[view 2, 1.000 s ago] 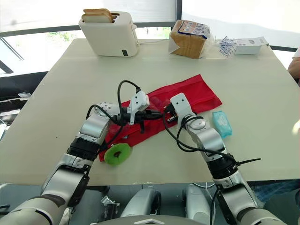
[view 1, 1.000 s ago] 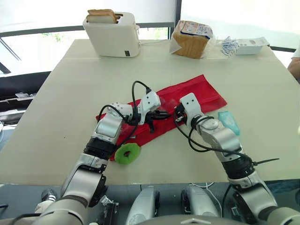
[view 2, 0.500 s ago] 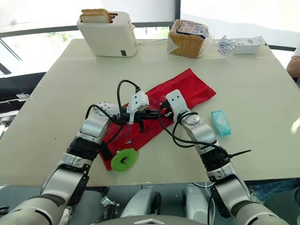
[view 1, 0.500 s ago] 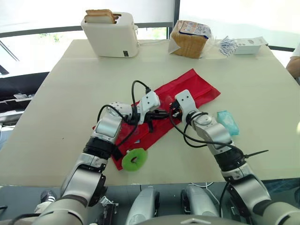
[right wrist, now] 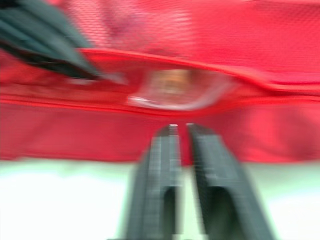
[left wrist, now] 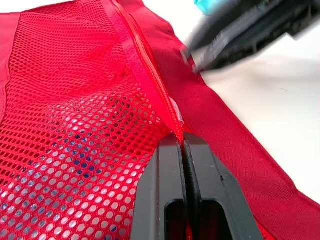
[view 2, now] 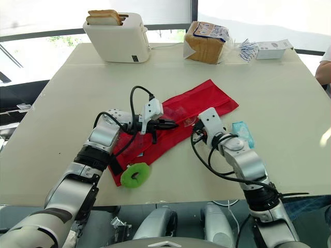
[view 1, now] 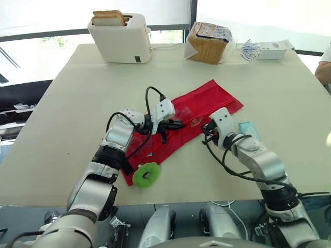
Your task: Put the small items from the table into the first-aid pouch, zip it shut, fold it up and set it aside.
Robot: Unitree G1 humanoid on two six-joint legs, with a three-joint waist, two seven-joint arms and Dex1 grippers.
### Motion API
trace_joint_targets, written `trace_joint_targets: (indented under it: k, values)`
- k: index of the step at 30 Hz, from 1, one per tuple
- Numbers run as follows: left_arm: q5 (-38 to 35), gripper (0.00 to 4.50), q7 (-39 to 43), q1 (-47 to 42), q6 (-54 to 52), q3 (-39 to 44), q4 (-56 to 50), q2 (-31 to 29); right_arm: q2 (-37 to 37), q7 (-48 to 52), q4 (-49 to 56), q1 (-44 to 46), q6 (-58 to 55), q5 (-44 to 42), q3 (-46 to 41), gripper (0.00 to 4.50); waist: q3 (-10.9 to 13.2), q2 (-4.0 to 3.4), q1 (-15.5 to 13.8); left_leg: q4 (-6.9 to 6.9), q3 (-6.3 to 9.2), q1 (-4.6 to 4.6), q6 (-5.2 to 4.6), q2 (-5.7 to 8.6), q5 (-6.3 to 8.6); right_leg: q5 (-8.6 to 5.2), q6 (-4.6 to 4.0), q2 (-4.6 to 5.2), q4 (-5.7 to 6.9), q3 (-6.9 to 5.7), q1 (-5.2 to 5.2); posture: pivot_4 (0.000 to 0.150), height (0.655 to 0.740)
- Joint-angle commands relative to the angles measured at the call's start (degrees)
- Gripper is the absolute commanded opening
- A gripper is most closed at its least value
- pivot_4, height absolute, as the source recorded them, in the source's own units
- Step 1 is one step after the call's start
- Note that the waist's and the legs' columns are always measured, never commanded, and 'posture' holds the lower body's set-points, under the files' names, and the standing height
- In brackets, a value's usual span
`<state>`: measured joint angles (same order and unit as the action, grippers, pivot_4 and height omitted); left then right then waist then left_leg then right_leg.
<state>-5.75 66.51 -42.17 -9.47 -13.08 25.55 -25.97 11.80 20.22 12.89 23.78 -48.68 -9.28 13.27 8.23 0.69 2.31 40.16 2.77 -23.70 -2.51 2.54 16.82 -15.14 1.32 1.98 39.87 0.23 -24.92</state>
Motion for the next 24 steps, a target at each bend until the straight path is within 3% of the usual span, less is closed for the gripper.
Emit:
trace_joint_targets:
  k: [1,8,11,13,16,18,21,22,24]
  values:
    - [-0.15,0.00,0.68,-0.77,0.82,0.24,-1.32,-0.07,-2.50,-2.54,-7.65,4.76,5.66,2.35,-0.34,0.11,0.00,0.00,-0.19,0.00,0.00,0.00,0.00,0.01,0.00,0.00,0.00,0.01,0.00,0.00,0.00,0.150,0.7400]
    - [0.54,0.00,1.92,0.17,2.18,-0.99,-2.40,-0.19,-5.05,-1.46,-26.05,12.06,22.26,5.80,-0.03,0.11,0.01,-0.02,0.14,-0.02,0.04,0.02,0.06,0.05,-0.03,0.00,0.00,0.02,0.00,-0.02,-0.02,0.150,0.7400]
    - [1.89,0.00,2.04,-0.72,5.21,-1.72,-0.45,-0.48,-0.28,5.80,-16.25,5.95,20.54,1.58,-1.88,0.11,0.02,-0.03,-0.35,-0.01,0.12,-0.03,0.06,0.07,-0.04,0.00,0.00,0.05,-0.03,-0.07,0.00,0.150,0.7400]
    - [2.56,0.00,2.36,-1.47,7.02,-1.69,1.32,-0.91,3.13,8.71,-9.01,1.55,19.51,-0.82,-3.69,0.62,0.02,-0.04,-0.43,0.03,0.29,-0.06,0.06,0.16,-0.03,0.00,0.00,0.06,-0.07,-0.02,0.06,0.150,0.7400]
    - [3.40,0.00,4.08,-2.77,10.53,-1.53,4.45,-2.50,10.16,15.28,6.40,-7.53,17.07,-8.05,-8.88,1.98,0.03,-0.05,-0.69,0.06,0.30,-0.06,0.05,0.17,-0.03,-0.02,0.05,0.05,-0.05,0.02,0.07,0.150,0.7400]
    - [1.56,0.00,10.58,-2.94,14.85,-0.96,6.20,-5.28,16.39,19.20,18.55,-14.98,15.13,-14.12,-16.24,2.69,0.05,-0.08,-0.81,0.04,0.30,-0.06,0.05,0.16,-0.03,-0.03,0.05,0.05,-0.02,0.02,0.06,0.150,0.7400]
    - [2.88,0.00,17.22,-5.19,26.12,-1.25,14.44,-10.12,24.03,23.79,30.81,-24.03,12.89,-22.04,-26.48,4.15,0.07,-0.10,-0.07,-0.02,0.27,-0.03,0.04,0.10,-0.02,-0.03,0.05,0.00,-0.05,0.05,0.08,0.150,0.7400]
    - [4.72,0.00,16.85,-6.96,31.42,-1.61,19.09,-11.40,25.67,24.41,33.21,-26.10,12.35,-24.43,-29.67,4.42,0.06,-0.09,0.05,-0.04,0.26,0.03,0.03,0.05,-0.02,-0.03,0.05,-0.04,-0.05,0.06,0.11,0.150,0.7400]
    - [7.84,0.00,15.48,-10.81,38.87,-2.29,27.53,-13.02,27.72,24.65,35.98,-28.74,11.22,-28.37,-34.57,4.42,0.07,-0.08,-0.40,-0.04,0.30,0.13,-0.06,0.02,0.03,-0.04,0.04,-0.07,-0.03,-0.01,0.23,0.150,0.7400]
